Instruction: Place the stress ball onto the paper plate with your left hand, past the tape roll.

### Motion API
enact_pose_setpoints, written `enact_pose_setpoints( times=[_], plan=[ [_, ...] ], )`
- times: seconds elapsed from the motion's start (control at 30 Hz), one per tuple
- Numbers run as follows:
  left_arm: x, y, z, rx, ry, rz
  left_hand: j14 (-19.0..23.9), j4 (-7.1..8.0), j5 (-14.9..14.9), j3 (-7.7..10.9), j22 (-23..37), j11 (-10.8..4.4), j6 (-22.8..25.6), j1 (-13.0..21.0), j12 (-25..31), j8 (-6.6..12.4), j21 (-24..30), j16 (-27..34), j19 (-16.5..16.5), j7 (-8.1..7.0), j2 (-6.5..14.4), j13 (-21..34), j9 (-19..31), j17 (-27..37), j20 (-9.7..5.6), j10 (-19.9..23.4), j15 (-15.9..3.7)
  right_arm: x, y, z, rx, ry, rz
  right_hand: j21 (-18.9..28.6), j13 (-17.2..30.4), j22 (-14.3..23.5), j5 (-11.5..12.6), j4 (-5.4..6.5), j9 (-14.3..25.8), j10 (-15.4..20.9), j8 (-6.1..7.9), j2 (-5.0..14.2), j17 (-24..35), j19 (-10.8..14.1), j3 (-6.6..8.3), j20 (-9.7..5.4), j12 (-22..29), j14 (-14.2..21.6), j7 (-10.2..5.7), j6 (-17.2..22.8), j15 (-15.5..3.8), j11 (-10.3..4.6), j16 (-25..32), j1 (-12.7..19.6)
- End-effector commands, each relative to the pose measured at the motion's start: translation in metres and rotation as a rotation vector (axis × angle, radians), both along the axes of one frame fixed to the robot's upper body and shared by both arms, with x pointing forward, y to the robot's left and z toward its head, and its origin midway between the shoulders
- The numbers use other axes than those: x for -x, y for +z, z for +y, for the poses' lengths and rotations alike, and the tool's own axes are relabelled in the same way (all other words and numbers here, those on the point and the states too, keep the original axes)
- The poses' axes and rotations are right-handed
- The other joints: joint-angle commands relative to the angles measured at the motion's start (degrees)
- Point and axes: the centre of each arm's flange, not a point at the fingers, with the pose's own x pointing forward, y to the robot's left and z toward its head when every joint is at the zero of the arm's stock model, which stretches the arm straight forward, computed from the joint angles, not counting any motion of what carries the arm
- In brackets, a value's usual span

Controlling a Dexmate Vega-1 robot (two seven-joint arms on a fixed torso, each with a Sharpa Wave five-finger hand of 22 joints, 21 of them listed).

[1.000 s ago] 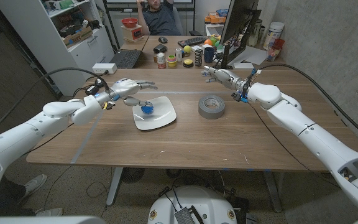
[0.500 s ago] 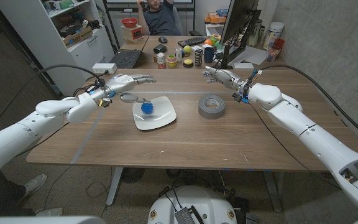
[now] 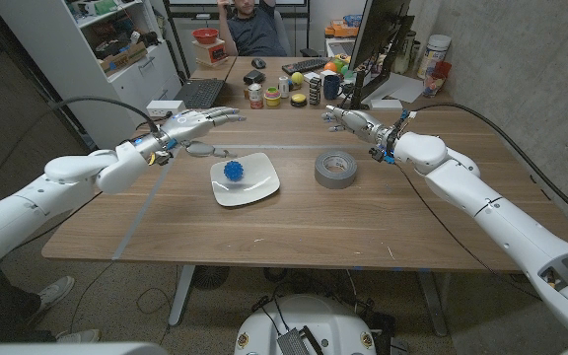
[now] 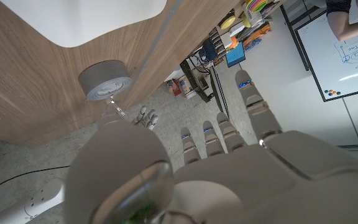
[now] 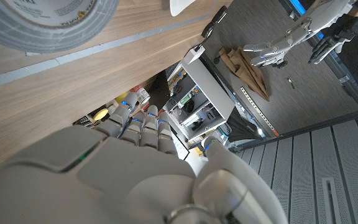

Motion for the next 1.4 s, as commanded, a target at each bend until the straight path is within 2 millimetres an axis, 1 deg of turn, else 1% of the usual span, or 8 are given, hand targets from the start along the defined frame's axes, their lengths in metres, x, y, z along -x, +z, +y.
enact_pose_setpoints(
  times=[0.03,0.23,0.4,0.5,0.6,0.97,1.3,1.4],
  plan=[
    [0.017,0.01,0.001,-0.002,-0.012,-0.035,-0.93,0.18,0.46,-0.7,0.12,0.27,-1.43,-0.98,-0.11,-0.55,0.01,0.0,-1.16,-0.18,-0.05,0.1,0.02,0.06,0.0,-1.14,0.18,-0.003,0.001,-0.001,0.001,-0.003,0.002,-0.22,0.17,0.28,0.32,-0.05,0.27,0.52,0.01,1.87,0.19,0.25,-0.16,-1.48,-0.07,0.18,0.25,0.23,0.06,-0.16,-0.05,-0.24],
    [0.03,0.013,-0.004,-0.023,-0.041,-0.066,-2.4,0.3,0.62,-1.71,0.16,0.19,-3.62,-2.22,-0.04,-1.37,0.09,-0.08,-2.95,-0.13,-0.09,0.08,0.02,0.05,0.03,-2.49,0.48,-0.004,0.001,-0.002,-0.004,-0.005,0.001,-0.37,0.17,0.28,0.34,-0.05,0.27,0.53,0.01,1.89,0.19,0.25,-0.17,-1.49,-0.07,0.17,0.25,0.23,-0.02,-0.13,-0.05,-0.25],
    [0.041,0.017,-0.007,-0.032,-0.07,-0.097,-3.66,0.41,0.7,-2.44,0.19,0.39,-4.46,-3.18,0.01,-1.53,0.11,-0.2,-4.21,-0.2,-0.12,0.06,0.04,0.06,0.03,-3.37,0.45,-0.005,0.0,-0.002,-0.007,-0.004,0.001,-0.48,0.17,0.29,0.35,-0.03,0.26,0.56,0.02,1.92,0.19,0.25,-0.18,-1.5,-0.06,0.16,0.24,0.24,-0.02,-0.17,-0.05,-0.27],
    [0.046,0.019,-0.009,-0.037,-0.081,-0.114,-4.84,0.57,0.8,-3.21,0.2,0.2,-5.63,-4.35,-0.04,-1.74,0.1,-0.24,-5.6,-0.19,-0.02,0.06,0.06,0.08,0.04,-4.57,1.04,-0.006,-0.001,-0.001,-0.008,-0.004,0.001,-0.53,0.17,0.29,0.35,-0.02,0.26,0.59,0.01,1.94,0.19,0.27,-0.17,-1.5,-0.05,0.18,0.25,0.22,-0.07,-0.08,-0.04,-0.28],
    [0.049,0.02,-0.009,-0.036,-0.084,-0.122,-5.65,0.66,0.83,-3.63,0.19,-0.04,-5.95,-5.01,0.04,-1.72,0.06,-0.31,-6.4,-0.21,0.03,0.05,0.07,0.09,0.04,-4.94,1.2,-0.006,-0.001,-0.001,-0.009,-0.004,0.0,-0.59,0.17,0.29,0.36,-0.03,0.26,0.57,0.03,1.96,0.19,0.3,-0.16,-1.5,-0.06,0.18,0.28,0.28,-0.06,-0.16,-0.05,-0.26],
    [0.055,0.025,-0.003,-0.01,-0.096,-0.14,-6.85,1.01,0.94,-4.76,0.22,-0.1,-6.19,-7.18,0.16,-1.48,0.18,-0.18,-8.07,-0.22,0.47,0.01,0.11,0.11,0.06,-6.09,1.46,-0.006,0.001,0.001,0.003,-0.006,-0.002,-0.78,0.17,0.3,0.38,-0.05,0.26,0.58,0.02,1.91,0.18,0.37,-0.19,-1.49,-0.07,0.17,0.25,0.26,-0.03,-0.13,-0.07,-0.26],
    [0.065,0.027,-0.003,-0.001,-0.118,-0.162,-7.13,1.32,0.97,-5.53,0.26,0.03,-6.34,-8.95,0.31,-1.4,0.36,0.01,-8.69,-0.21,0.93,-0.02,0.12,0.12,0.08,-6.54,1.58,-0.005,0.001,0.001,0.003,-0.004,-0.003,-0.95,0.17,0.3,0.38,-0.02,0.26,0.59,0.02,1.88,0.19,0.41,-0.23,-1.5,-0.07,0.16,0.26,0.29,-0.04,-0.07,-0.07,-0.31],
    [0.067,0.027,-0.004,-0.002,-0.117,-0.169,-7.56,1.55,0.95,-6.16,0.29,0.07,-6.4,-10.5,0.46,-1.33,0.48,0.02,-9.04,-0.21,1.32,-0.04,0.12,0.12,0.08,-6.61,1.73,-0.004,0.0,0.001,0.003,-0.002,-0.003,-1.0,0.17,0.3,0.38,-0.02,0.26,0.59,0.01,1.86,0.19,0.42,-0.26,-1.51,-0.07,0.17,0.24,0.27,-0.05,-0.08,-0.06,-0.33]
  ],
)
